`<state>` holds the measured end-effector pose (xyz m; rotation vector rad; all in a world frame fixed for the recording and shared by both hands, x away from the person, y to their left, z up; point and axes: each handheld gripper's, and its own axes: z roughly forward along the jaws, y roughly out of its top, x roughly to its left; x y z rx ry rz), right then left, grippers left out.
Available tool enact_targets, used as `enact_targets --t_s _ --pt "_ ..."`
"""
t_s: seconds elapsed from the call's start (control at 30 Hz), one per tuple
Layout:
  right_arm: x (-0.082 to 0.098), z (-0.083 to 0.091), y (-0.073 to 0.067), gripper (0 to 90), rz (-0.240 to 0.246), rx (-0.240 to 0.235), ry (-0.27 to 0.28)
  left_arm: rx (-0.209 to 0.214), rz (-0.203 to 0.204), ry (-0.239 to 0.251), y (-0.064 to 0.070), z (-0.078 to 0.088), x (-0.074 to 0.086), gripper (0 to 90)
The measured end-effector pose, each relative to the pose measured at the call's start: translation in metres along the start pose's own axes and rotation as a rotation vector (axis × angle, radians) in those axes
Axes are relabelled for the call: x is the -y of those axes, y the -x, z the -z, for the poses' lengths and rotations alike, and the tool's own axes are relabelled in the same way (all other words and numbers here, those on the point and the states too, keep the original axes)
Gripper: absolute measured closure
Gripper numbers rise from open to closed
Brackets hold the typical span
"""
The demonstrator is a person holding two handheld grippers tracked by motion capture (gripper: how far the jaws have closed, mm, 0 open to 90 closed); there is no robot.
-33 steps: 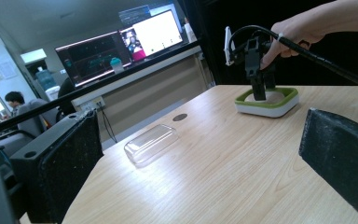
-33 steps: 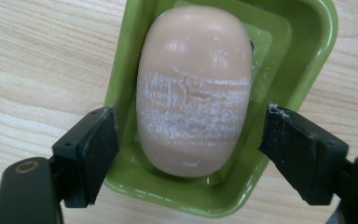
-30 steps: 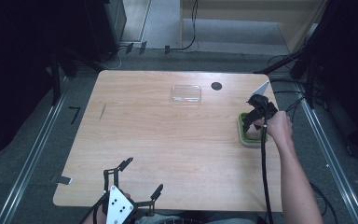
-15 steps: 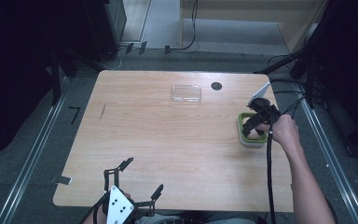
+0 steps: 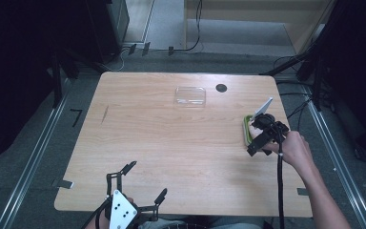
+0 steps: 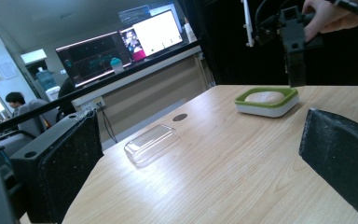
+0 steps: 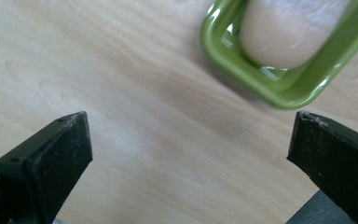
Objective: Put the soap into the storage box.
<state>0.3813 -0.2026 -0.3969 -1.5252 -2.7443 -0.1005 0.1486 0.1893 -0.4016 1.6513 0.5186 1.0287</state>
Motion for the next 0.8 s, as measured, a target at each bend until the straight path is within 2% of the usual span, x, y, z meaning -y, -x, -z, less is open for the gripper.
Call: enact_targets --t_s 0.23,0.33,0.57,0.63,0.7,0.8 --pt "0.025 -0.012 -0.017 0.8 0.049 0.009 0.000 -0.002 0.000 -0.001 0.000 0.000 0.000 0.0" --pt "0.035 -0.020 -0.023 3.2 0.049 0.013 -0.006 -0.003 0.000 -0.002 0.000 0.000 0.000 0.0" --pt "0.055 -0.043 -0.028 5.8 0.070 0.004 -0.033 -0.003 0.002 0.001 0.001 -0.001 0.000 0.0" --pt "0.060 -0.050 -0.029 8.4 0.069 0.003 -0.032 -0.005 0.004 0.001 0.001 0.000 0.000 0.0" --pt "0.063 -0.054 -0.030 15.6 0.073 0.000 -0.029 -0.005 0.007 0.002 0.001 -0.001 -0.001 0.0" --pt "0.066 -0.057 -0.032 20.5 0.109 0.004 -0.019 -0.004 0.000 -0.005 0.000 -0.001 0.000 0.0"
